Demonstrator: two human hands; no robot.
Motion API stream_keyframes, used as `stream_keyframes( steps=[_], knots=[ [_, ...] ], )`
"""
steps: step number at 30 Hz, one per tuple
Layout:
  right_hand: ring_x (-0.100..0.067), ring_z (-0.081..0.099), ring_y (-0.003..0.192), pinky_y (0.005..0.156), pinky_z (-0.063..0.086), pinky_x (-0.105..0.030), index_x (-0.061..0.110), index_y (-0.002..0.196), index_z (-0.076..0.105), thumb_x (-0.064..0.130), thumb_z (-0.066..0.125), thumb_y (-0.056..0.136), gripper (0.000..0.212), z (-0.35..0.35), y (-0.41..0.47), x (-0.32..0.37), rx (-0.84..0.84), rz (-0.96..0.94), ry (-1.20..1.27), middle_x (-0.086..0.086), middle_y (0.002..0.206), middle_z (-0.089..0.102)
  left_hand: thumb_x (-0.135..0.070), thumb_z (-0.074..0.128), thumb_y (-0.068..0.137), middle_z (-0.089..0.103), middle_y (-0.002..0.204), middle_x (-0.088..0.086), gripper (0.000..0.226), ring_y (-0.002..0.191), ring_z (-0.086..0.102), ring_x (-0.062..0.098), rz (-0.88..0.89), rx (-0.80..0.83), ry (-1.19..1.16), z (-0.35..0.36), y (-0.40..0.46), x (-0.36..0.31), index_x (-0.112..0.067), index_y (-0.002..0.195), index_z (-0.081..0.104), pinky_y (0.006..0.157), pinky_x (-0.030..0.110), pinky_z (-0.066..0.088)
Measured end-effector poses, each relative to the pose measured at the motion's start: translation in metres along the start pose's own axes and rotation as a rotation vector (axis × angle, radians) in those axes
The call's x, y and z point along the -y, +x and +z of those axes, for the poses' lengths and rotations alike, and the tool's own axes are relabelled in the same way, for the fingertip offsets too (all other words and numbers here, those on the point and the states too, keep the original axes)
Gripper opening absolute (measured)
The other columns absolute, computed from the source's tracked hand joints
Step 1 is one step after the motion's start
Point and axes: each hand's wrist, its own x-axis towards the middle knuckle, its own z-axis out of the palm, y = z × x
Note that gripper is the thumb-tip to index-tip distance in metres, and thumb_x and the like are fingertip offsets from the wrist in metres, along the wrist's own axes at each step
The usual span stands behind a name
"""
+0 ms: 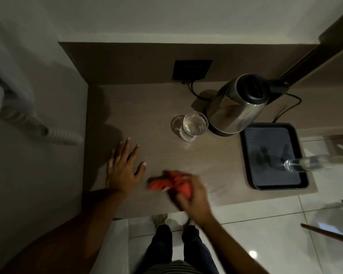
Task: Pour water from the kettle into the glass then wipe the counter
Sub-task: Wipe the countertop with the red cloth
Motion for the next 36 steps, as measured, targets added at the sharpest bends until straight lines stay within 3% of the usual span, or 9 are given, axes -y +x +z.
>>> stream_keyframes(
  steps=[6,9,15,19,22,24,28,33,36],
  knots=[
    [-0.026,0.065,0.086,0.077,0.046,-0.032,0.006,0.106,0.065,0.019,0.054,0.075,0.036,-0.068,0.026,-0.061,-0.412,0.282,-0.295,-0.016,0.095,0.068,-0.059,0.036,0.091,0.02,0.167,0.003,0.069,0.154,0.017,0.025,0.001,-0.002,0.027,0.002,0.001,-0.002,-0.027,0.151,0.039,0.121,0.048,0.015],
    [-0.021,0.065,0.076,0.071,0.053,-0.038,0.01,0.082,0.063,-0.005,0.057,0.084,0.017,0.004,0.007,-0.044,-0.268,0.137,-0.187,-0.005,0.082,0.067,-0.059,0.038,0.09,0.02,0.167,0.002,0.069,0.154,0.018,0.024,0.0,-0.012,0.035,0.004,0.0,-0.001,-0.028,0.151,0.038,0.121,0.048,0.015],
    [-0.008,0.053,0.106,0.091,0.042,-0.016,0.01,0.105,0.066,0.022,0.07,0.083,0.025,0.062,-0.02,-0.013,0.199,-0.041,-0.032,-0.005,0.11,0.068,-0.059,0.039,0.088,0.025,0.165,0.003,0.067,0.152,0.024,0.026,0.012,-0.022,0.031,0.005,0.001,0.002,-0.029,0.149,0.043,0.119,0.049,0.02],
    [-0.003,0.064,0.114,0.099,0.049,-0.031,0.013,0.1,0.068,0.021,0.075,0.081,0.022,-0.024,0.016,-0.029,0.022,-0.042,-0.111,0.009,0.12,0.071,-0.059,0.038,0.089,0.025,0.166,0.003,0.067,0.152,0.023,0.027,0.009,-0.024,0.046,0.006,0.001,0.003,-0.029,0.149,0.042,0.12,0.05,0.02],
    [0.012,0.055,0.094,0.086,0.047,-0.013,0.019,0.104,0.059,0.051,0.061,0.086,0.037,-0.086,0.026,-0.041,-0.219,0.048,-0.264,0.011,0.101,0.065,-0.06,0.036,0.089,0.023,0.166,0.003,0.068,0.152,0.022,0.028,-0.001,0.004,0.049,0.006,0.002,0.002,-0.029,0.15,0.041,0.12,0.05,0.019],
    [0.013,0.055,0.086,0.081,0.044,-0.002,0.026,0.098,0.054,0.029,0.057,0.08,0.018,-0.092,0.018,-0.049,-0.261,0.114,-0.288,0.018,0.088,0.058,-0.06,0.037,0.09,0.022,0.167,0.002,0.069,0.153,0.02,0.028,-0.002,0.004,0.058,0.007,0.001,0.003,-0.029,0.15,0.04,0.12,0.05,0.018],
    [-0.013,0.057,0.09,0.088,0.05,-0.033,0.007,0.09,0.06,-0.011,0.055,0.066,0.03,-0.016,-0.015,-0.052,-0.329,0.294,-0.249,-0.003,0.087,0.062,-0.059,0.039,0.089,0.021,0.167,0.002,0.068,0.153,0.019,0.026,-0.002,-0.018,0.069,0.011,0.0,0.003,-0.03,0.15,0.038,0.12,0.049,0.018],
    [-0.018,0.07,0.098,0.096,0.056,-0.041,-0.013,0.121,0.057,0.014,0.049,0.088,0.043,0.086,-0.029,-0.002,0.153,0.311,-0.112,-0.037,0.126,0.059,-0.058,0.041,0.088,0.025,0.165,0.003,0.067,0.151,0.025,0.026,0.013,-0.025,0.043,0.009,0.002,0.005,-0.03,0.149,0.042,0.119,0.047,0.019],
    [-0.012,0.069,0.101,0.09,0.057,-0.033,0.012,0.111,0.066,0.016,0.063,0.081,0.03,0.074,-0.033,0.016,0.307,0.204,0.143,-0.01,0.117,0.073,-0.057,0.043,0.087,0.029,0.164,0.004,0.065,0.151,0.027,0.025,0.008,-0.049,0.028,0.009,0.001,0.004,-0.03,0.147,0.045,0.117,0.048,0.022]
  ],
)
